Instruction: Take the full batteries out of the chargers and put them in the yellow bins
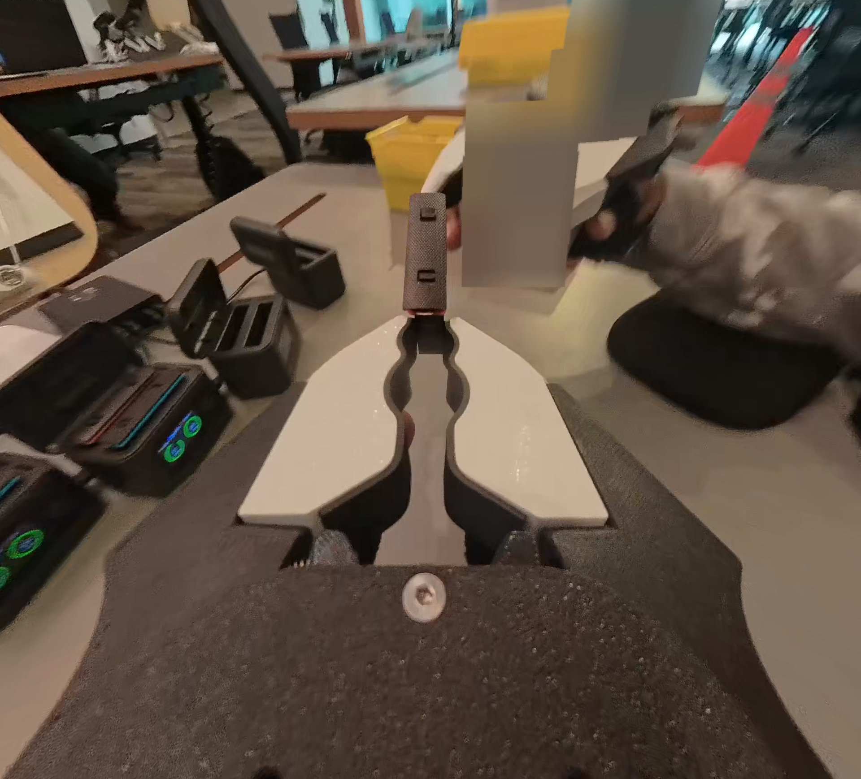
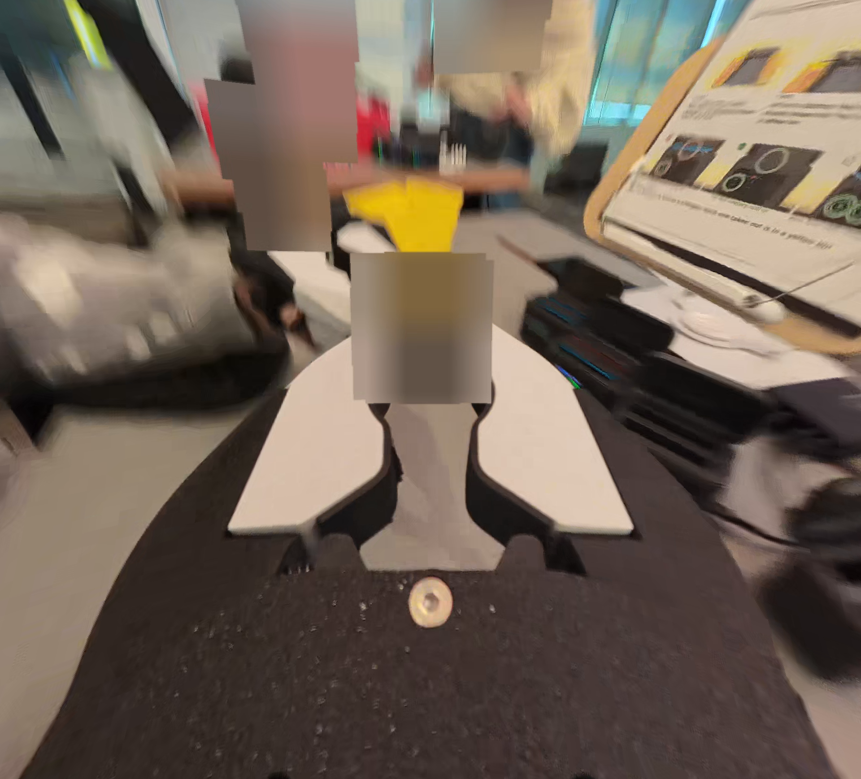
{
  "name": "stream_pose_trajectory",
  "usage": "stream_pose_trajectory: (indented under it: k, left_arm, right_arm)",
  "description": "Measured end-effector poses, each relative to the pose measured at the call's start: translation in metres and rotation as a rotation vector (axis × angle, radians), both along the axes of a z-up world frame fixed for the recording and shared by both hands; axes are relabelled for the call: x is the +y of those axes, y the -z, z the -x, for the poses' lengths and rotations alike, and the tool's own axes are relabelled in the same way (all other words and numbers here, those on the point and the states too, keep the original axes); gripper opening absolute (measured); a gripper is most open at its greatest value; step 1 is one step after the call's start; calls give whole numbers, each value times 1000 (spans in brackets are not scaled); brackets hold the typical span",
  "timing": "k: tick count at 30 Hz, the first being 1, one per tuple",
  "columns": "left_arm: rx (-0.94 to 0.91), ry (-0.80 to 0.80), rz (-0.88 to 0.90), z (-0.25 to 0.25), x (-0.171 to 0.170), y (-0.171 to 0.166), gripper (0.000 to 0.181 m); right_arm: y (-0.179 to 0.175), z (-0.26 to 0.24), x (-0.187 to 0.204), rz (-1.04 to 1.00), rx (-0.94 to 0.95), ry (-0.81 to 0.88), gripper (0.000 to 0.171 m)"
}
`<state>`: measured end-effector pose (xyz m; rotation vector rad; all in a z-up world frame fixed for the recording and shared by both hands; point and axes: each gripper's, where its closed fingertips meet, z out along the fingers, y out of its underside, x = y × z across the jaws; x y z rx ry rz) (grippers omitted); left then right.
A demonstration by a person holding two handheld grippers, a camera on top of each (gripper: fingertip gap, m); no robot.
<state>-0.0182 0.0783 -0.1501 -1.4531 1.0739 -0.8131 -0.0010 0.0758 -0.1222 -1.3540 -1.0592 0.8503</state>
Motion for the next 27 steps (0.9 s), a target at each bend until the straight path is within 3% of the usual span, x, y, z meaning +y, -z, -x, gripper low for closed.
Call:
stream_pose_trajectory:
  k: [6, 13, 17, 19, 21, 24, 27]
  left_arm:
    - [205, -53, -41, 1, 10, 33, 11]
    - [300, -43, -73, -3, 6, 47, 11]
    - [303, -39, -77, -4, 5, 47, 11]
    - [295, -52, -74, -2, 8, 47, 11]
    - [252, -67, -60, -1, 11, 42, 11]
    - [157, -148, -114, 1, 22, 28, 11]
    - [94, -290, -130, 10, 39, 23, 22]
  right_arm:
    - [33, -1, 6, -228, -622, -8, 37]
    - [51, 2, 12, -319, -992, -182, 36]
    - [60, 10, 14, -331, -1052, -233, 35]
    - [64, 11, 12, -314, -1053, -263, 16]
    - [63, 11, 13, -301, -1029, -267, 15]
    - [50, 10, 24, -298, -982, -277, 14]
    - [36, 1, 54, -332, -1003, -251, 14]
